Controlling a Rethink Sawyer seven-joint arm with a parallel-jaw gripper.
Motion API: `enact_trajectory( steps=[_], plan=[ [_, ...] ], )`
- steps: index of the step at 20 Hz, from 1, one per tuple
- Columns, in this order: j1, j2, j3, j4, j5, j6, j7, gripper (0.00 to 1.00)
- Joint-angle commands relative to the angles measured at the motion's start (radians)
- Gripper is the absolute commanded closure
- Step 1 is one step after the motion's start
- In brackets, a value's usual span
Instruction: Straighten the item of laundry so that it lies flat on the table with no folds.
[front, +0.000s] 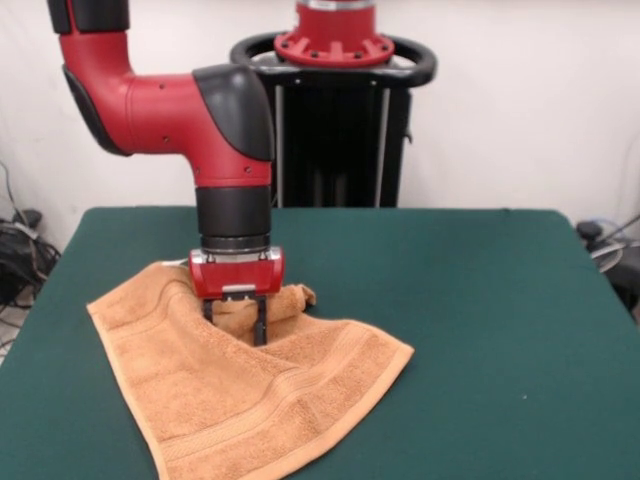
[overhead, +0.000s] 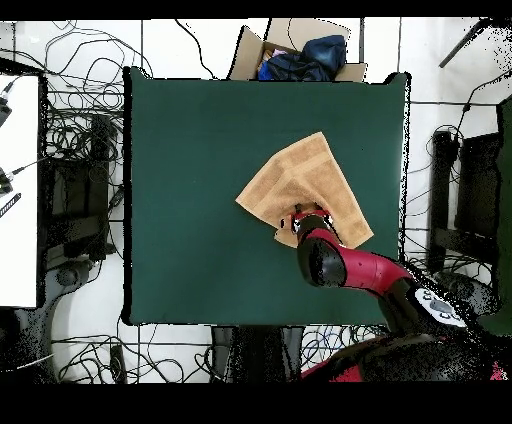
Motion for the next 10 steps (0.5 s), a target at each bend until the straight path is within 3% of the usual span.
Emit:
enact_trajectory(
  steps=[1,8,9,10],
  plan=[
    [0.042,0.06,-0.047,-0.135,-0.045,-0.054,0.111,0.0],
    [0.05,0.052,-0.045,-0.134,-0.044,-0.002,0.1,0.0],
    [0.051,0.052,-0.046,-0.134,-0.044,-0.001,0.101,1.0],
    [0.054,0.051,-0.049,-0.133,-0.041,0.001,0.102,1.0]
  ],
)
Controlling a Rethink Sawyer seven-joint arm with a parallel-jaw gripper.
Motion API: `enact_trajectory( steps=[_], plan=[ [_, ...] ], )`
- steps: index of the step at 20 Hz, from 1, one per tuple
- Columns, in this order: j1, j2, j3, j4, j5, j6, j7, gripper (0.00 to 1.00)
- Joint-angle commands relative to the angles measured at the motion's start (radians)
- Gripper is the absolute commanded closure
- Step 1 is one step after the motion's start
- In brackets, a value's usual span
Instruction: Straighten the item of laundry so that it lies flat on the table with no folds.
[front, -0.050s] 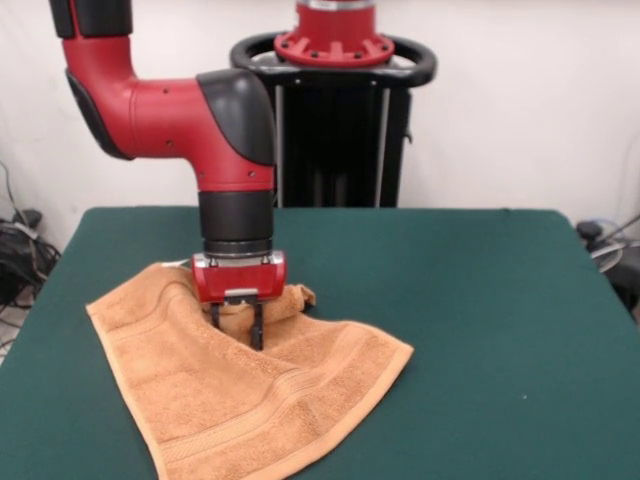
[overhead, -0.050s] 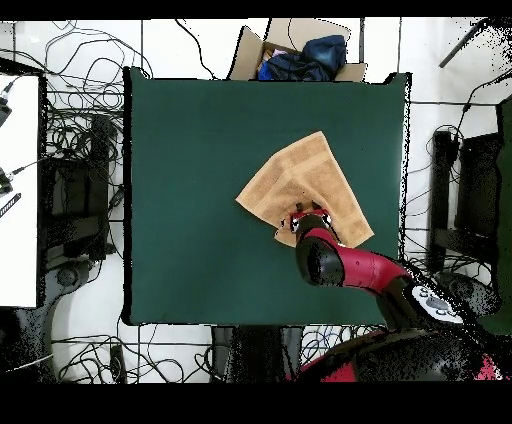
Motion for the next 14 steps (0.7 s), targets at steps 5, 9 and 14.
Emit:
enact_trajectory(
  steps=[5,9,14],
  plan=[
    [0.047,0.038,-0.046,-0.114,-0.029,0.017,0.107,1.0],
    [0.067,0.029,-0.07,-0.111,-0.014,0.019,0.114,1.0],
    [0.087,0.021,-0.088,-0.094,0.002,0.026,0.129,1.0]
  ],
)
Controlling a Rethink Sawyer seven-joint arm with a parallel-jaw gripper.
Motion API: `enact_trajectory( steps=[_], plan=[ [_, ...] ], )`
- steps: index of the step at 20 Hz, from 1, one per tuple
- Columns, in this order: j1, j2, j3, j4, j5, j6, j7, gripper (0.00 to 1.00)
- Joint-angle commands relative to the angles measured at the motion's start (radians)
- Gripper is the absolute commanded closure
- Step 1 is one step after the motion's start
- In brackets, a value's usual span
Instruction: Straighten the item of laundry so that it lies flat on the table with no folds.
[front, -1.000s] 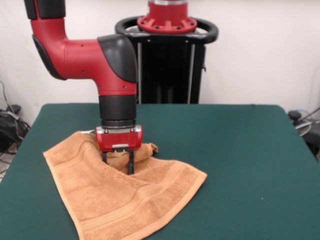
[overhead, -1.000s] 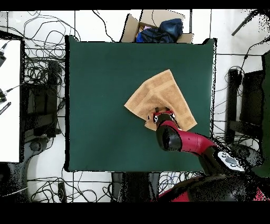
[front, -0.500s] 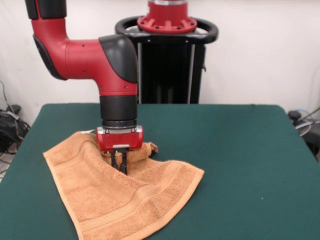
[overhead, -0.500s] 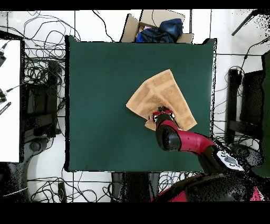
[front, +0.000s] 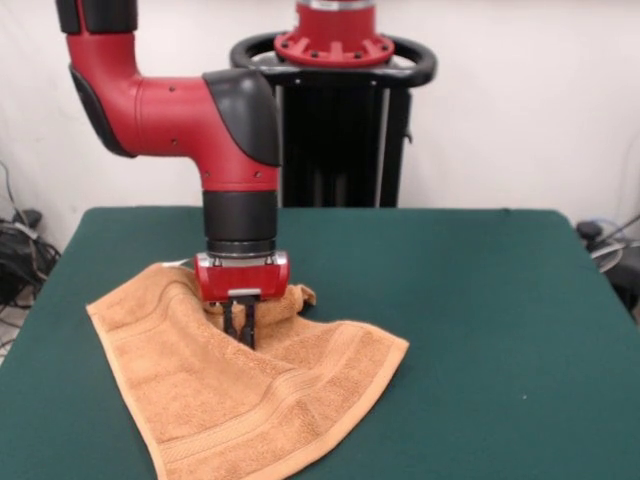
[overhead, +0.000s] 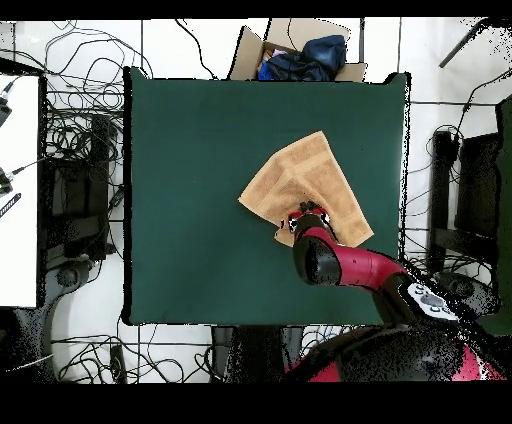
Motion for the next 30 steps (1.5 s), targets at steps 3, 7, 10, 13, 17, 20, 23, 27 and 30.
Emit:
enact_trajectory(
  steps=[3,7,10,13,17,20,23,27,30],
  plan=[
    [0.039,0.027,-0.049,-0.083,-0.006,0.032,0.128,1.0],
    [0.036,0.027,-0.046,-0.084,-0.01,0.04,0.127,0.0],
    [0.034,0.025,-0.044,-0.082,-0.011,0.042,0.128,0.0],
    [0.044,0.013,-0.059,-0.069,-0.005,0.028,0.137,0.0],
    [0.028,-0.079,-0.055,0.04,-0.006,0.028,0.166,0.0],
    [0.11,-0.138,-0.128,0.151,0.059,-0.019,0.238,0.0],
    [0.21,-0.161,-0.201,0.215,0.141,-0.057,0.291,0.0],
    [0.314,-0.19,-0.276,0.276,0.229,-0.084,0.313,0.0],
    [0.342,-0.178,-0.298,0.312,0.251,-0.117,0.309,0.0]
  ],
)
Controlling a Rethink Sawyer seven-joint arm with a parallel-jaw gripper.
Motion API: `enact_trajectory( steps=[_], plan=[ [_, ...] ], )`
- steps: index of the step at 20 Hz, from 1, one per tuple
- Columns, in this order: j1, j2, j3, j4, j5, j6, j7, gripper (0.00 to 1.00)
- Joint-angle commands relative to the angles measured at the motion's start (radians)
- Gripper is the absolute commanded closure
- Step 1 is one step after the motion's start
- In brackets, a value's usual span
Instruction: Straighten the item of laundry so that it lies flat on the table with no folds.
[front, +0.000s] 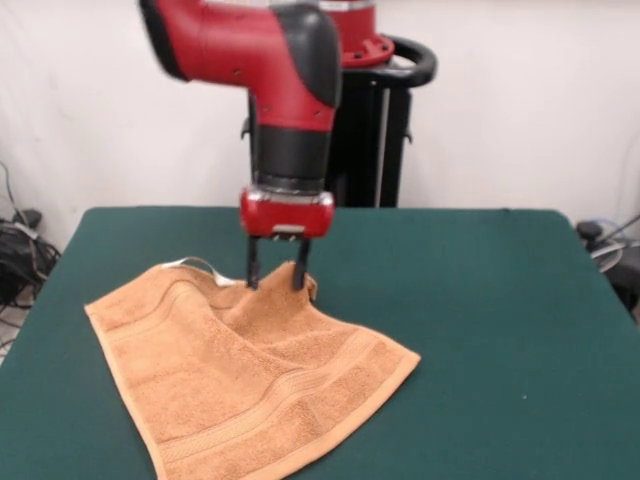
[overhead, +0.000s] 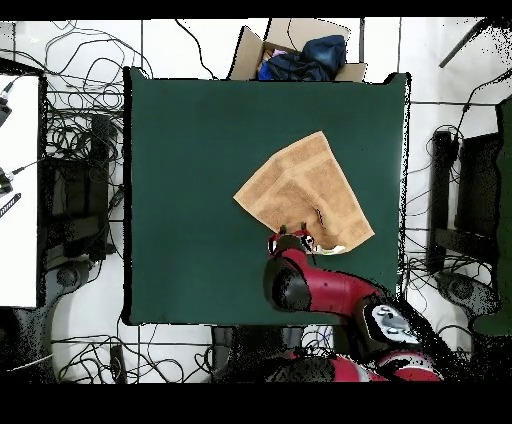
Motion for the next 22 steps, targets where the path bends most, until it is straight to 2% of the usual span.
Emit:
enact_trajectory(
  steps=[1,8,12,13,14,18,20,22],
  plan=[
    [0.086,-0.011,-0.086,0.123,0.099,-0.07,0.298,0.0],
    [0.062,0.045,-0.062,0.174,0.102,-0.153,0.312,0.0],
    [0.073,0.104,-0.089,0.168,0.13,-0.197,0.309,0.0],
    [0.096,0.121,-0.117,0.161,0.156,-0.179,0.296,0.0],
    [0.155,0.163,-0.178,0.142,0.216,-0.166,0.278,0.0],
    [0.256,0.234,-0.231,0.134,0.362,-0.194,0.298,0.0],
    [0.27,0.233,-0.224,0.144,0.392,-0.217,0.314,0.0],
    [0.248,0.228,-0.189,0.159,0.389,-0.261,0.348,0.0]
  ],
)
